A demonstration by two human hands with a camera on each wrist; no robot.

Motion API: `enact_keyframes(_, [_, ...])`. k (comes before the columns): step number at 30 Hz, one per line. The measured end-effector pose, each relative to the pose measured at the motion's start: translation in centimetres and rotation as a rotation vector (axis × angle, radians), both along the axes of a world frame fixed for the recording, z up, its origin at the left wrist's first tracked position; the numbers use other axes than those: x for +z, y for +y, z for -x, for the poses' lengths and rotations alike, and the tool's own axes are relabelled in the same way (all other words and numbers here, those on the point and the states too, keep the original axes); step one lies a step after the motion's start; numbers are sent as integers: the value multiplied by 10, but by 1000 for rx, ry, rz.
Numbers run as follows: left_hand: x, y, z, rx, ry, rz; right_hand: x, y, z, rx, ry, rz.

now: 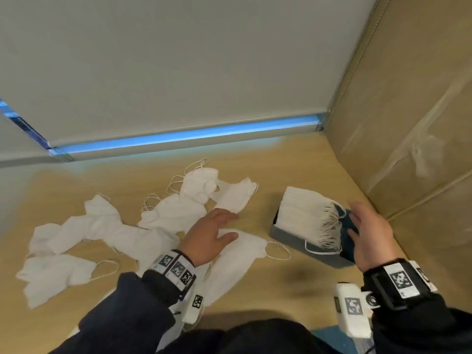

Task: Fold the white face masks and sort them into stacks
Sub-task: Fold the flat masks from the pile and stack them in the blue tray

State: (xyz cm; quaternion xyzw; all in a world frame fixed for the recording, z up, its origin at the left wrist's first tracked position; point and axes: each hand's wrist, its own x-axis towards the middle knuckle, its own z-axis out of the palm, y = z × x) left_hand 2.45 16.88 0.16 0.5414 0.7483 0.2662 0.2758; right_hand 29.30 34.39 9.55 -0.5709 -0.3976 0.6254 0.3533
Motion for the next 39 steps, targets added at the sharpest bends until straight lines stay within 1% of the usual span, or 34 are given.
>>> enact_keyframes(1, [-2,-25,16,43,9,40,2,-5,7,45,3,-65])
enact_keyframes(2, [-3,-49,31,78,30,94,2,-9,16,127,19,-119])
enact_keyframes(4, [0,-91,56,108,84,214,-2,-23,43,357,63,-175])
enact_keyframes(6, [3,-124,72,67,141,357,-10,-43,79,614,29,-193])
enact_keyframes(8, [-1,-150,80,-11,162,492,-31,-64,116,900,-88,-212])
enact_keyframes(10, [-15,-171,84,-79,161,574,-64,-81,146,1177,-299,-259])
enact_keyframes(12, [-30,-186,90,-107,181,587,-94,-95,168,1337,-493,-329])
enact_keyframes(13, [-34,-191,96,-105,183,571,-105,-102,176,1379,-538,-366])
enact_keyframes(15, [-32,-194,111,-107,207,543,-120,-114,187,1430,-603,-434])
enact_keyframes(18, [-26,-200,142,-113,257,551,-131,-126,195,1528,-815,-584])
enact_keyframes(21, [-25,-209,169,-33,167,542,-127,-132,198,1593,-913,-694])
enact_keyframes(23, [-21,-207,181,47,117,463,-123,-130,200,1658,-989,-745])
enact_keyframes(25, [-19,-198,188,132,166,327,-115,-125,203,1710,-1055,-721])
enact_keyframes(27, [-19,-182,188,168,203,206,-107,-121,209,1716,-1087,-637])
enact_keyframes(28, [-21,-172,188,161,210,178,-104,-120,213,1717,-1100,-591])
enact_keyframes(29, [-24,-162,187,149,227,191,-100,-119,217,1724,-1113,-546])
enact_keyframes(30, [-26,-153,187,134,262,252,-96,-119,221,1729,-1118,-491])
enact_keyframes(32, [-29,-139,188,86,356,418,-85,-120,234,1687,-1104,-381])
enact_keyframes(33, [-30,-135,189,59,392,470,-81,-118,243,1615,-1096,-383])
enact_keyframes(36, [-32,-131,193,-9,406,509,-80,-112,276,1289,-1102,-597])
enact_keyframes(37, [-33,-133,196,-25,408,502,-85,-113,286,1246,-1094,-628])
enact_keyframes(39, [-30,-140,202,-60,454,461,-99,-121,303,1311,-1116,-622])
